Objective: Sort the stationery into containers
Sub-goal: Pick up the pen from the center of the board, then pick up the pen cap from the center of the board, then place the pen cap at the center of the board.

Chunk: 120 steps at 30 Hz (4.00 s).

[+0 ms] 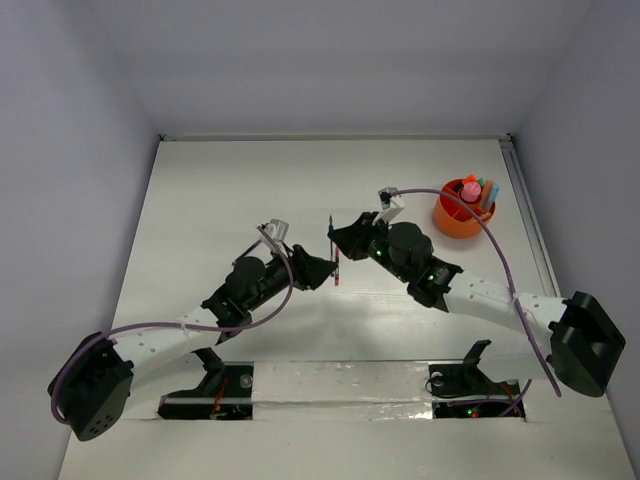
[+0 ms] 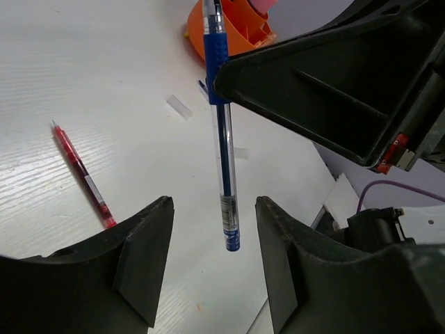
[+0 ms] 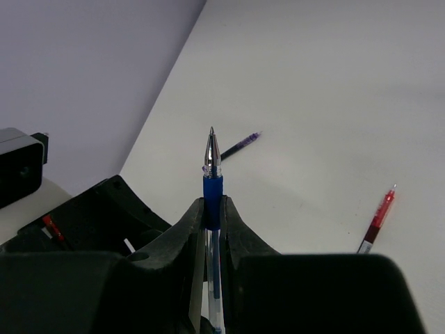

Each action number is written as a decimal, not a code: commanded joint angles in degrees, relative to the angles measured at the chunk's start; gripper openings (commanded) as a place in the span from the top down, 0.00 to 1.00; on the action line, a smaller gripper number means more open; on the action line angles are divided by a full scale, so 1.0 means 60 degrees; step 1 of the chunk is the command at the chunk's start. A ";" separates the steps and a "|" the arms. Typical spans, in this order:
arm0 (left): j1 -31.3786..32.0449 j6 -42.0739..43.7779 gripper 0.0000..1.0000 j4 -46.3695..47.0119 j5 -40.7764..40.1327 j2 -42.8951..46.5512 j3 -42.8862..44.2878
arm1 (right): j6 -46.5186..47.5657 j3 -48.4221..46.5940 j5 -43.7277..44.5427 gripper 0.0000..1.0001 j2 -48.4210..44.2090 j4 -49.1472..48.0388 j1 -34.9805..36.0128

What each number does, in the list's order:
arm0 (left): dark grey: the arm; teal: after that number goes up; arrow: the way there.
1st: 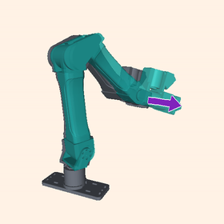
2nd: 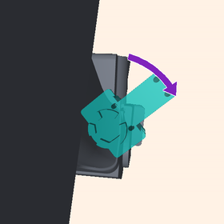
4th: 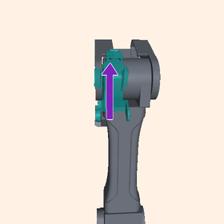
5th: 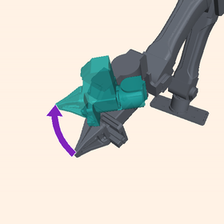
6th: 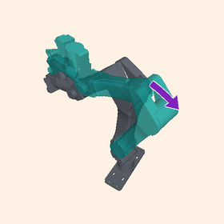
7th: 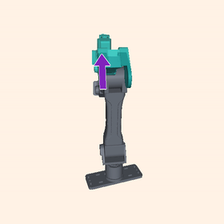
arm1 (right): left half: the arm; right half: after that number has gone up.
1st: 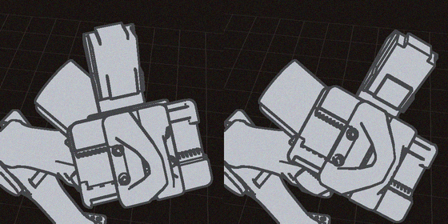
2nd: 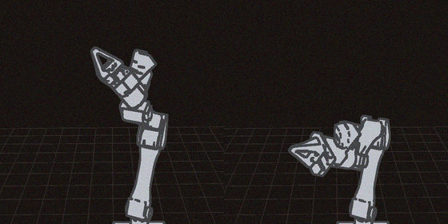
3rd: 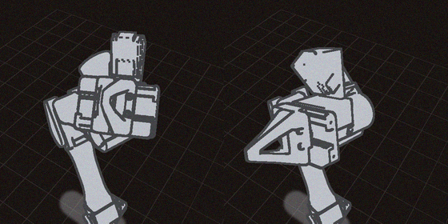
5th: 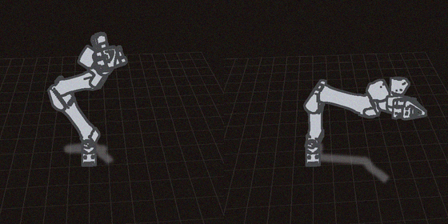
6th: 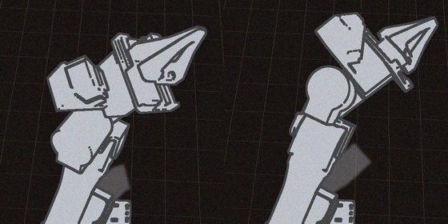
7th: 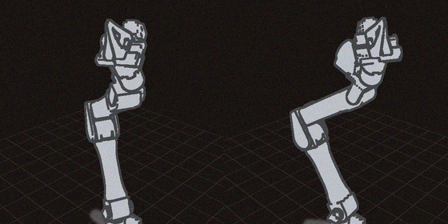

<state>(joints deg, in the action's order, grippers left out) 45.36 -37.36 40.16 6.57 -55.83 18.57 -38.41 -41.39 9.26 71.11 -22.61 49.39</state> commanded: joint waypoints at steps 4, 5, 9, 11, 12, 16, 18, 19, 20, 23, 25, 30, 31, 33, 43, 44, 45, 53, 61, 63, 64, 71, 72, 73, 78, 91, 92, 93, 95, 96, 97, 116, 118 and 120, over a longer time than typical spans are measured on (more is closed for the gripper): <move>0.0042 0.0163 0.64 0.1231 0.0473 -0.0304 0.0553 | -0.0145 -0.0104 -0.0531 1.00 0.0233 -0.0816 -0.0057; 0.0042 0.0177 0.65 0.1246 0.0429 -0.0376 0.0553 | -0.0160 -0.0090 -0.0590 1.00 0.0248 -0.0845 -0.0057; 0.0042 0.0309 0.76 0.1319 0.0443 -0.0538 0.0670 | -0.0219 -0.0105 -0.0708 1.00 0.0336 -0.0831 -0.0057; 0.0042 0.0368 0.79 0.1334 0.0414 -0.0582 0.0685 | -0.0277 -0.0061 -0.0722 1.00 0.0350 -0.0860 -0.0057; 0.0042 0.0383 0.78 0.1334 0.0429 -0.0611 0.0714 | -0.0306 -0.0031 -0.0722 1.00 0.0350 -0.0889 -0.0057; 0.0042 0.0354 0.76 0.1392 0.0706 -0.0816 0.0758 | -0.0380 -0.0002 -0.0752 1.00 0.0336 -0.1021 -0.0057; 0.0042 0.0324 0.75 0.1422 0.0751 -0.0816 0.0714 | -0.0438 0.0013 -0.0810 1.00 0.0292 -0.1095 -0.0144; 0.0042 0.0324 0.72 0.1378 0.0780 -0.0816 0.0700 | -0.0453 0.0013 -0.0810 1.00 0.0263 -0.1109 -0.0145; 0.0042 0.0324 0.72 0.1334 0.0780 -0.0758 0.0699 | -0.0468 0.0027 -0.0796 1.00 0.0233 -0.1167 -0.0145; 0.0042 0.0382 0.72 0.1202 0.0722 -0.0597 0.0656 | -0.0453 0.0071 -0.0679 1.00 0.0102 -0.1197 -0.0145; 0.0042 0.0397 0.72 0.1085 0.0649 -0.0509 0.0641 | -0.0395 0.0086 -0.0620 1.00 -0.0001 -0.1154 -0.0233; 0.0042 0.0470 0.78 0.0982 0.0590 -0.0392 0.0597 | -0.0380 0.0174 -0.0474 1.00 -0.0162 -0.1080 -0.0233; 0.0042 0.0471 0.77 0.0982 0.0604 -0.0406 0.0626 | -0.0365 0.0189 -0.0444 1.00 -0.0206 -0.1080 -0.0233; 0.0042 0.0485 0.77 0.0982 0.0634 -0.0450 0.0641 | -0.0307 0.0174 -0.0415 1.00 -0.0265 -0.1036 -0.0233; 0.0042 0.0938 1.00 0.0647 0.0240 -0.0392 0.0728 | 0.0131 -0.0176 -0.0488 0.86 -0.0469 0.0277 -0.0422; 0.0042 0.0997 1.00 0.0544 0.0180 -0.0392 0.0729 | 0.0133 -0.0221 -0.0488 0.83 -0.0470 0.0514 -0.0423; 0.0042 0.1070 1.00 0.0485 0.0151 -0.0377 0.0743 | 0.0162 -0.0178 -0.0517 0.79 -0.0673 0.0676 -0.0554; 0.0042 0.1730 1.00 -0.0014 -0.0303 -0.0011 0.0758 | 0.0909 -0.0412 0.0079 0.58 -0.1963 0.3721 -0.1272; 0.0042 0.1965 1.00 -0.0087 -0.0143 0.0399 0.0465 | 0.1113 0.0011 0.0377 0.98 -0.1862 0.6273 -0.4313; 0.0042 0.1950 1.00 -0.0102 -0.0143 0.0560 0.0377 | 0.1376 0.0072 0.0142 0.98 -0.1497 0.6419 -0.4918; 0.0042 0.1950 1.00 -0.0131 -0.0157 0.0705 0.0377 | 0.1494 0.0043 0.0171 0.95 -0.1350 0.6492 -0.5239; 0.0042 0.1950 1.00 -0.0190 -0.0187 0.1029 0.0289 | 0.2344 -0.0776 -0.0602 0.67 0.1124 0.6684 -0.6311; 0.0042 0.1950 1.00 -0.0190 -0.0172 0.1044 0.0289 | 0.2388 -0.0981 -0.0562 0.67 0.1315 0.6640 -0.6312; 0.0042 0.1950 1.00 -0.0190 -0.0157 0.1087 0.0275 | 0.2432 -0.1041 -0.0590 0.66 0.1564 0.6509 -0.6443; 0.0042 0.1935 1.00 -0.0161 -0.0157 0.1220 0.0231 | 0.2826 -0.1744 -0.0517 0.64 0.2385 0.6917 -0.6898; 0.0042 0.1950 1.00 -0.0131 -0.0099 0.1058 0.0260 | 0.3472 -0.2785 -0.0767 0.57 0.4157 0.7679 -0.7015; 0.0042 0.1950 1.00 -0.0146 -0.0099 0.1059 0.0274 | 0.3502 -0.2799 -0.0708 0.57 0.4231 0.7694 -0.7015; 0.0042 0.1965 1.00 -0.0146 -0.0099 0.1088 0.0275 | 0.3516 -0.2814 -0.0505 0.57 0.4305 0.7694 -0.7015; 0.0042 0.1965 1.00 -0.0146 -0.0113 0.1132 0.0260 | 0.3517 -0.2800 -0.0474 0.57 0.4510 0.7680 -0.6927; 0.0042 0.1979 1.00 -0.0146 -0.0128 0.1132 0.0260 | 0.3517 -0.2785 -0.0430 0.59 0.4568 0.7680 -0.6927; 0.0042 0.1965 1.00 -0.0146 -0.0128 0.1146 0.0260 | 0.3502 -0.2785 -0.0415 0.64 0.4612 0.7665 -0.6840; 0.0042 0.2052 1.00 -0.0219 -0.0230 0.1146 0.0260 | 0.2653 -0.1907 -0.0691 0.93 0.1890 0.8250 -0.3547; 0.0042 0.2067 1.00 -0.0263 -0.0318 0.1190 0.0275 | 0.2272 -0.1410 -0.1130 0.93 0.1728 0.8207 -0.2682; 0.0042 0.2111 1.00 -0.0307 -0.0406 0.1249 0.0275 | 0.2024 -0.1160 -0.1454 0.92 0.1713 0.8149 -0.2198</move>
<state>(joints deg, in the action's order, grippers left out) 45.63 -25.89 36.62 5.15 -49.67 20.25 -22.59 -51.70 5.04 81.30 24.49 32.88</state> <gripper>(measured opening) 0.069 0.194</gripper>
